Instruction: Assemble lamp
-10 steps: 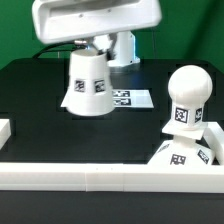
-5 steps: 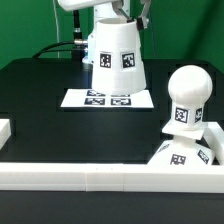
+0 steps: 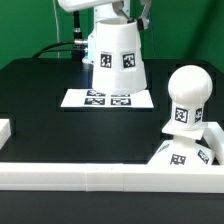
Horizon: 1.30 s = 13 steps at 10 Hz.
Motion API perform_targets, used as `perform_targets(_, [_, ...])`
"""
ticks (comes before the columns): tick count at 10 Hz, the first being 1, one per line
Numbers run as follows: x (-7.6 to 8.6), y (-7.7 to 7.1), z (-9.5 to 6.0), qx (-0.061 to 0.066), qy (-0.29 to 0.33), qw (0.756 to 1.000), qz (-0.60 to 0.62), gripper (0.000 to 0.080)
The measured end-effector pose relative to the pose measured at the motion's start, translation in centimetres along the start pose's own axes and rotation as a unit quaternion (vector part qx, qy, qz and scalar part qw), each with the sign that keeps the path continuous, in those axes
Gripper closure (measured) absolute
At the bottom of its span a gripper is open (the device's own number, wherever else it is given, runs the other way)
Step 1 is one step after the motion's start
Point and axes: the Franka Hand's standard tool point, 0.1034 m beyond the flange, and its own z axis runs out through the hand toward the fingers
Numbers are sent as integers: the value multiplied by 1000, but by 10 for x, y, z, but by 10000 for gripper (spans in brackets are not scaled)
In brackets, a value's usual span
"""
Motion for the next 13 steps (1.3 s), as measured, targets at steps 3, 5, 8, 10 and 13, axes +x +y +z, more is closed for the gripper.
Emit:
perform_targets(3, [12, -42, -25, 10, 10, 1000, 2, 754])
perform_targets(5, [13, -73, -34, 15, 10, 1000, 17, 754])
perform_targets(8, [27, -103, -27, 21, 9, 999, 22, 754])
perform_targets(10, [34, -107, -2, 19, 14, 1000, 18, 754])
perform_targets(13, [35, -100, 18, 16, 8, 1000, 6, 754])
